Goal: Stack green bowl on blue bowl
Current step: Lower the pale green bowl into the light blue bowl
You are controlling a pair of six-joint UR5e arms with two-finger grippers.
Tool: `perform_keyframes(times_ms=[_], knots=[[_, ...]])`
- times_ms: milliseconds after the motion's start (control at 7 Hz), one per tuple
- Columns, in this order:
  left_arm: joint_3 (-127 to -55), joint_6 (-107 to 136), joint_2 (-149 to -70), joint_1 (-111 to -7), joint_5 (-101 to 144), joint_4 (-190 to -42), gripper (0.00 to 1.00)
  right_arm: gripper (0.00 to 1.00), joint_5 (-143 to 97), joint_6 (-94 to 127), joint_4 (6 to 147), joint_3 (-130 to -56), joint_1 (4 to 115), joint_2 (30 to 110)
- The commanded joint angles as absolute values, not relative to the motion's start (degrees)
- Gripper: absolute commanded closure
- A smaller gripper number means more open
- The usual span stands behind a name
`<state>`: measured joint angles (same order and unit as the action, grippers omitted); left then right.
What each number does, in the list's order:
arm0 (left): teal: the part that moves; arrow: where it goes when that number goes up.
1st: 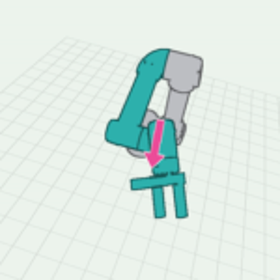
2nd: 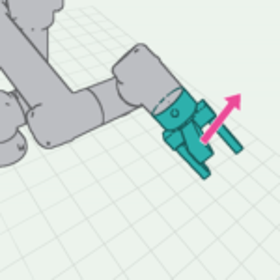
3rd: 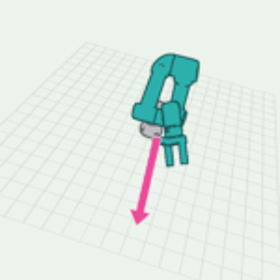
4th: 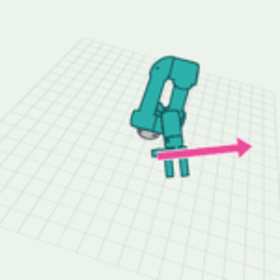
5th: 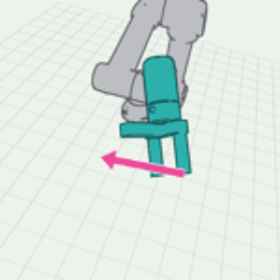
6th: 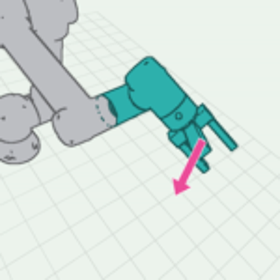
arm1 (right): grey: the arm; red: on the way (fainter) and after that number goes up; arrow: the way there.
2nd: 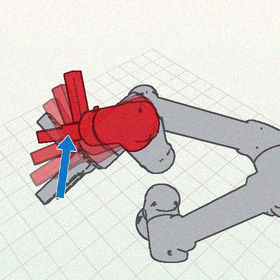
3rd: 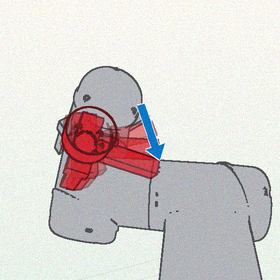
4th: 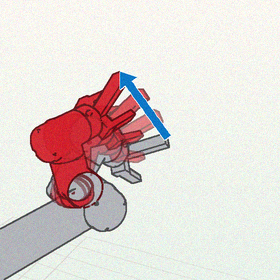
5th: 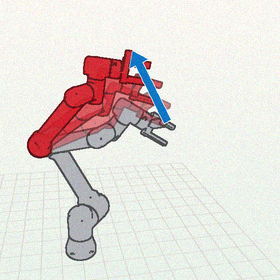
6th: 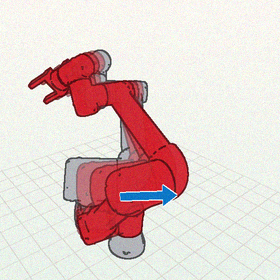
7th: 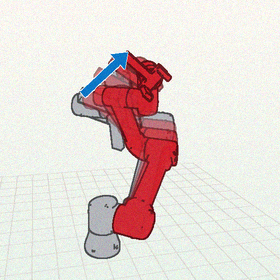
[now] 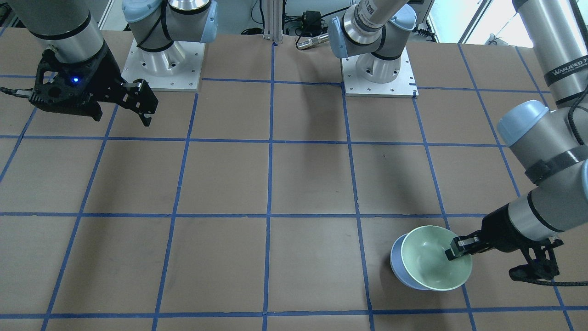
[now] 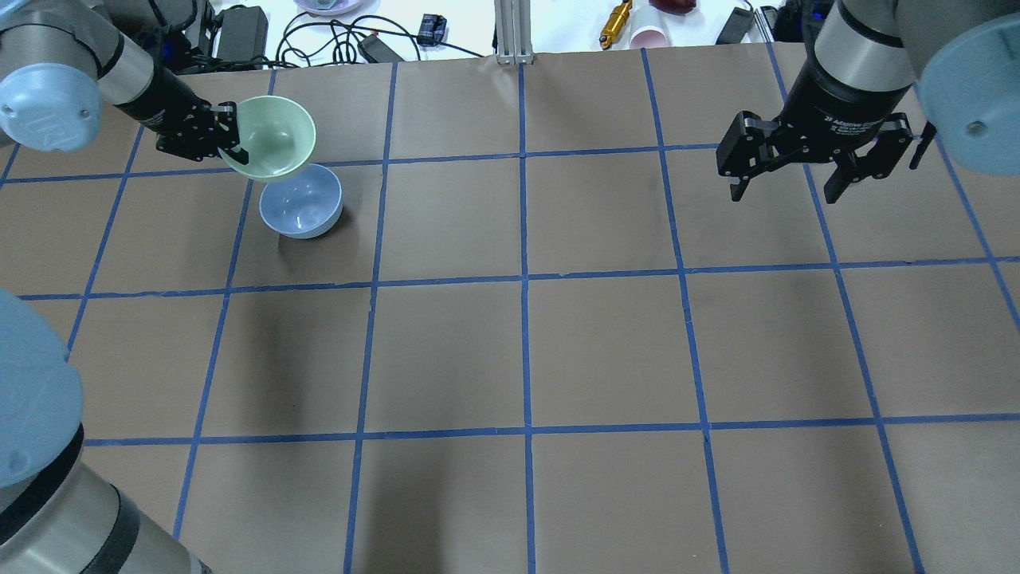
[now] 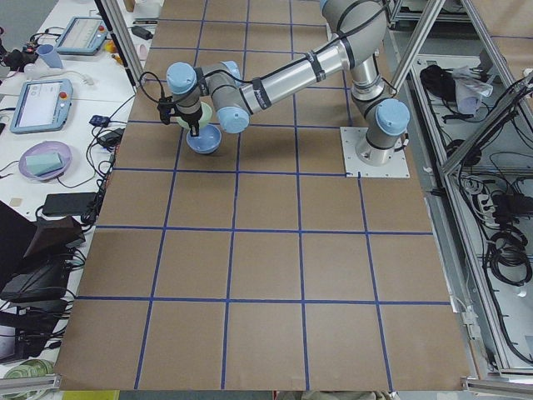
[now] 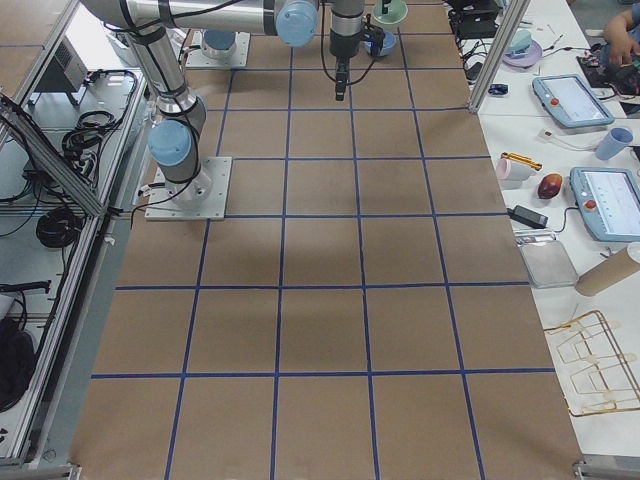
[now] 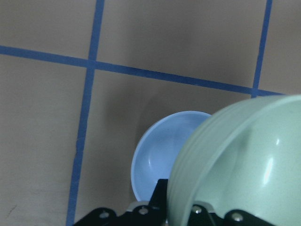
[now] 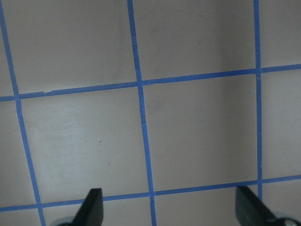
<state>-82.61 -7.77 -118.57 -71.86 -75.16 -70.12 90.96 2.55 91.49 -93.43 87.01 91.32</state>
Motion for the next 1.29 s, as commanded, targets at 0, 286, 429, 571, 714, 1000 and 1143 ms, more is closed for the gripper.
perform_keyframes(times_ms=[0, 286, 429, 571, 714, 1000, 1143], knots=[[-84.37, -9.65, -119.44, -72.25, -75.49, -69.18, 1.00, 0.00, 90.97, 2.55, 91.49, -93.43, 87.01, 91.32], [-84.55, -10.02, -119.71, -72.07, -75.67, -68.82, 1.00, 0.00, 90.97, 2.55, 91.49, -93.43, 87.01, 91.32], [-84.64, -10.02, -119.71, -72.07, -78.28, -68.82, 1.00, 0.00, 90.88, 2.55, 91.49, -93.43, 87.01, 91.32], [-84.90, -10.02, -119.71, -72.07, -78.48, -68.91, 1.00, 0.00, 90.97, 2.55, 91.49, -93.43, 87.01, 91.32], [-84.99, -10.02, -119.79, -72.07, -78.57, -68.91, 1.00, 0.00, 90.97, 2.55, 91.49, -93.43, 87.01, 91.32], [-84.82, -10.02, -120.58, -71.98, -78.66, -68.82, 1.00, 0.00, 90.97, 2.55, 91.49, -93.43, 87.01, 91.32], [-84.90, -10.02, -120.59, -71.90, -78.66, -68.82, 0.99, 0.00, 90.97, 2.55, 91.49, -93.43, 87.01, 91.32]])
